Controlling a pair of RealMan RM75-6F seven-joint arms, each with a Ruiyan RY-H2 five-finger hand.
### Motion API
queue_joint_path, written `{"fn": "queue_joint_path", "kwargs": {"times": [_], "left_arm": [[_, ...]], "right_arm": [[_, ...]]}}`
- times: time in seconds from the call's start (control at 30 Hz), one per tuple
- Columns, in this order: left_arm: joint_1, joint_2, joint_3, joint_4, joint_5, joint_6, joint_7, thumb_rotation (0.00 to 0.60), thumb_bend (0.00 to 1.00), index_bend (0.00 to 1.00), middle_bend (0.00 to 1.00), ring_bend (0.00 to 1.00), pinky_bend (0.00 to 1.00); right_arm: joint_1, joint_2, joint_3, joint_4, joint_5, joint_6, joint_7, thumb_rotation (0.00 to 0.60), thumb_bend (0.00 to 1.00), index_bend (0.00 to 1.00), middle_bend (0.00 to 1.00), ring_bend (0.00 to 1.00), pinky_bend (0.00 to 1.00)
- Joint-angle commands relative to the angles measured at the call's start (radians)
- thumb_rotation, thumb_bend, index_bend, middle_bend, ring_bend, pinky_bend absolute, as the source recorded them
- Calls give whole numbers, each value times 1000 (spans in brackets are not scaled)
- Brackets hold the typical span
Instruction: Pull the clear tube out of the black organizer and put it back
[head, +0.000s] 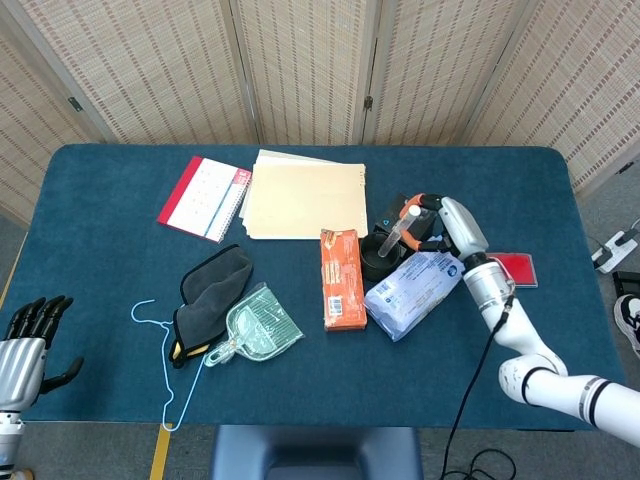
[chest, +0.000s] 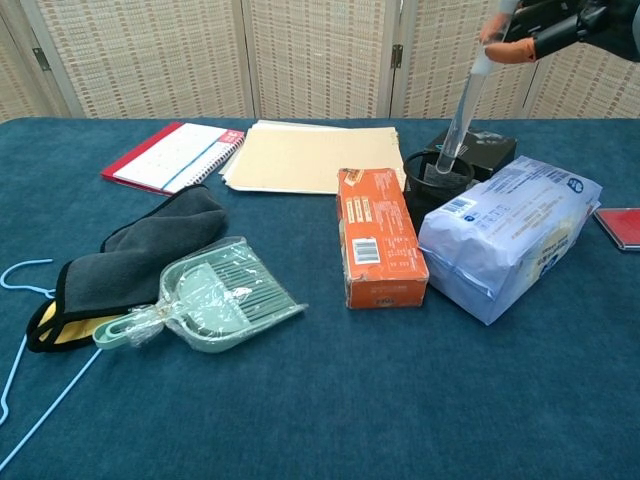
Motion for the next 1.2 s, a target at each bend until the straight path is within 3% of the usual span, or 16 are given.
{"fn": "queue_joint_path", "kwargs": {"times": [0.03,0.47,0.57,0.8,0.87,1.03,1.13,1.2], "left_arm": [[0,-1,0,1,-3,-2,-1,600,305,139,128,70,108],[0,-7,1,10,-7,-8,-5,600,304,138,128,70,108],[0,-8,2,13,-8,-9,-8,600,305,139,128,70,108],[-1,-13,3,20,-5,-10,-14,600,305,139,128,70,108],[-2,-14,2,21,-3,-10,-15,600,305,139,128,70,108],[-1,-14,1,25,-3,-7,-21,600,305,139,128,70,108],[-2,-15,1,25,0,-7,-21,600,305,139,128,71,108],[-3,-16,0,23,4,-5,-21,600,305,139,128,71,108]], "right_arm": [[18,-30,-6,33,23,-20,-21,600,363,631,492,258,179],[57,-160,-37,189,31,-60,-61,600,362,626,451,246,180],[55,-158,-46,194,16,-72,-63,600,356,523,396,203,173],[37,-97,-70,150,-29,-91,-74,600,162,75,169,43,138],[22,-69,-77,124,-52,-74,-80,600,145,10,109,11,135],[-41,5,-103,60,-131,35,-119,600,142,0,24,0,134],[-103,58,-129,7,-184,150,-182,600,163,0,42,0,134],[-155,83,-146,-18,-215,252,-250,600,196,5,115,8,135]]}}
